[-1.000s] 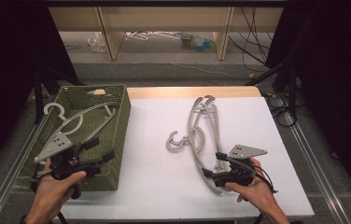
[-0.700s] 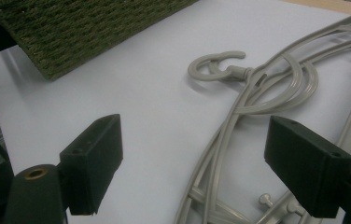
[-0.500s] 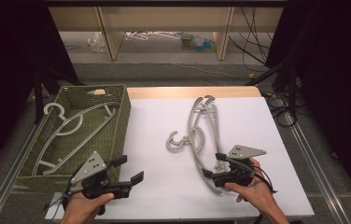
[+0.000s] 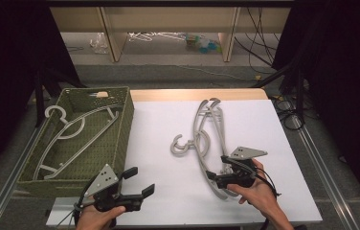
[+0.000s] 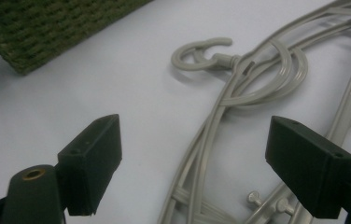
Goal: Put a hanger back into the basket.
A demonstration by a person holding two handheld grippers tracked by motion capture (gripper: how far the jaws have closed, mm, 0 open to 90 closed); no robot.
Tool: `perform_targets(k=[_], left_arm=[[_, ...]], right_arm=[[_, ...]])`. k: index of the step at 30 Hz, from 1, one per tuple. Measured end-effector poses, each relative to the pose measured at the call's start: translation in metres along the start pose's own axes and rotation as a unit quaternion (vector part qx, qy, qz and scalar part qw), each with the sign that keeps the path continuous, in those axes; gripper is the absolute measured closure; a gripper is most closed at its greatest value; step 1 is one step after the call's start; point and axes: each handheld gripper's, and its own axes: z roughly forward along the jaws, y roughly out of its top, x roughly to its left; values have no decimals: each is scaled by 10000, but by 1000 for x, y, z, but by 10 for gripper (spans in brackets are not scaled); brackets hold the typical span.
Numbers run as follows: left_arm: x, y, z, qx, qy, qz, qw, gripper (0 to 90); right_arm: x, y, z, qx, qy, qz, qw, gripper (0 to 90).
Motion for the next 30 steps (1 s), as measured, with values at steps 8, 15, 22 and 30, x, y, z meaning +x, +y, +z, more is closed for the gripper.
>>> perform_targets(k=[8, 15, 22, 30], left_arm=[[-5, -3, 2, 123, 34, 52, 9999, 165], [-4, -4, 1, 119, 38, 21, 9999, 165], [-1, -4, 2, 123, -8, 82, 9999, 166], [-2, -5, 4, 163, -53, 177, 9997, 167]], right_arm=[[-5, 10, 31, 594, -397, -44, 9974, 250], [-7, 18, 61, 1064, -401, 34, 9935, 360], [-11, 20, 78, 1406, -296, 244, 9893, 470], [-16, 23, 90, 1552, -224, 349, 9870, 609]])
